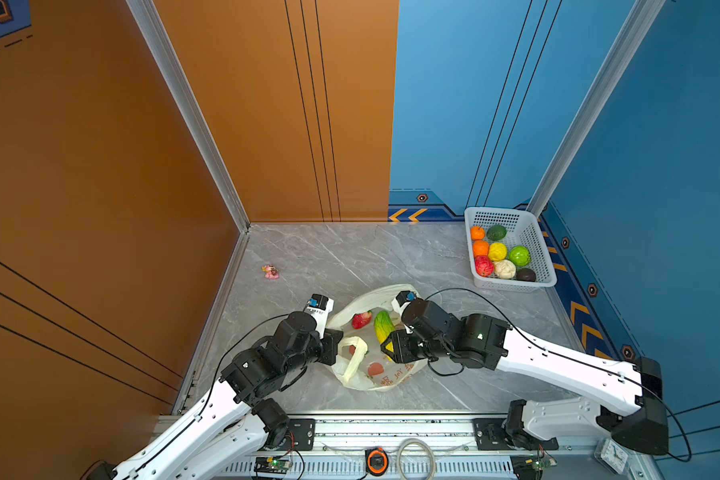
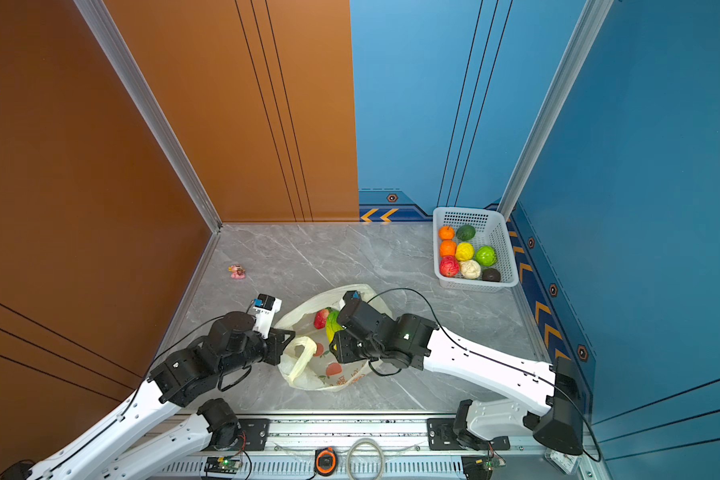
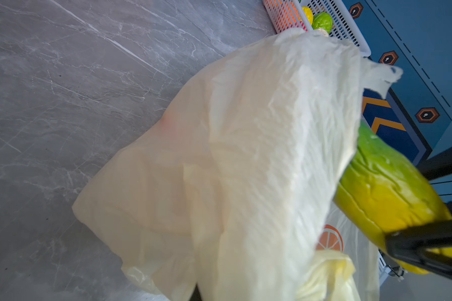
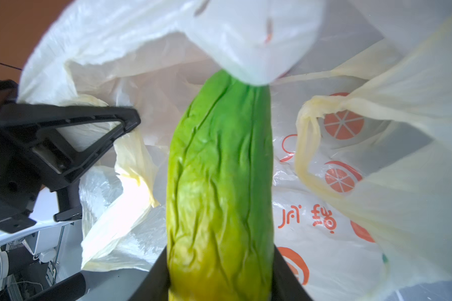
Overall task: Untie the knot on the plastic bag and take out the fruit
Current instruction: 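Lift the green papaya out of the bag toward the basket, then lower the green papaya into the white basket and open the right gripper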
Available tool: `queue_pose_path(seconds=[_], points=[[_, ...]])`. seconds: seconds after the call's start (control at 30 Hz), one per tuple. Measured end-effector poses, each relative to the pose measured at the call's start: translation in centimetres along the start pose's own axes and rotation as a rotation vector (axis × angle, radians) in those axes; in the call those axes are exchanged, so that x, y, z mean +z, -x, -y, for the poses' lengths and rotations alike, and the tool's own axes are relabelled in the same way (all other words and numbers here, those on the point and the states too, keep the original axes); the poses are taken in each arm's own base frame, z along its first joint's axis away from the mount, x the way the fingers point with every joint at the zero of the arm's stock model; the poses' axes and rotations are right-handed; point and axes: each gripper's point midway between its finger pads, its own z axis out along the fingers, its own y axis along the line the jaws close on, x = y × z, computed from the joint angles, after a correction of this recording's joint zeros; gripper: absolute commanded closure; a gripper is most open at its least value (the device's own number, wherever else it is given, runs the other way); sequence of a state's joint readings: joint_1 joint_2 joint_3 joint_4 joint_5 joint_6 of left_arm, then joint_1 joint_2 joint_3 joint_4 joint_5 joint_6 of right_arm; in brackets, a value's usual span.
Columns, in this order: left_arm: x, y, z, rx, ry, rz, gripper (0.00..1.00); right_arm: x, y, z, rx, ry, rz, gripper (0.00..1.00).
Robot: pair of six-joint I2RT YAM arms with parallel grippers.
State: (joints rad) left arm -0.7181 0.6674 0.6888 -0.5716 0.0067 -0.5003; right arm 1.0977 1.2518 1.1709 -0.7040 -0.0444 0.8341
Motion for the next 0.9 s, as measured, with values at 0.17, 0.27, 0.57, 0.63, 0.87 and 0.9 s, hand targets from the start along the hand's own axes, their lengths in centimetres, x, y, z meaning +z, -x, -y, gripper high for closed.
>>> queue_pose_path(seconds=[0.17, 0.27, 0.57, 0.63, 0.87, 0.9], points=[[0.0, 0.0, 0.0, 0.0, 0.0, 0.0, 1.0, -2.6, 2.0, 2.3, 0.067, -0.025, 0.06, 0.6], [0.0, 0.0, 0.0, 0.0, 0.0, 0.0, 1.0, -4.1, 3.4, 3.5, 0.104, -0.041, 0.096, 0.6], [0.0, 0.0, -0.1, 0.0, 0.004, 0.002, 1.0, -7.6, 8.5, 8.3, 0.215, -0.089, 0.2, 0.6], [0.0, 0.1, -0.1, 0.003, 0.006, 0.003, 1.0, -8.4, 9.6, 10.1, 0.25, -0.111, 0.228, 0.6], [0.2, -0.1, -0.2, 0.007, 0.012, -0.008, 1.0, -11.2, 13.0, 16.4, 0.34, -0.213, 0.327, 0.6], [0.3, -0.1, -0.2, 0.007, 0.013, -0.01, 1.0, -11.5, 13.4, 17.6, 0.357, -0.235, 0.338, 0.6]])
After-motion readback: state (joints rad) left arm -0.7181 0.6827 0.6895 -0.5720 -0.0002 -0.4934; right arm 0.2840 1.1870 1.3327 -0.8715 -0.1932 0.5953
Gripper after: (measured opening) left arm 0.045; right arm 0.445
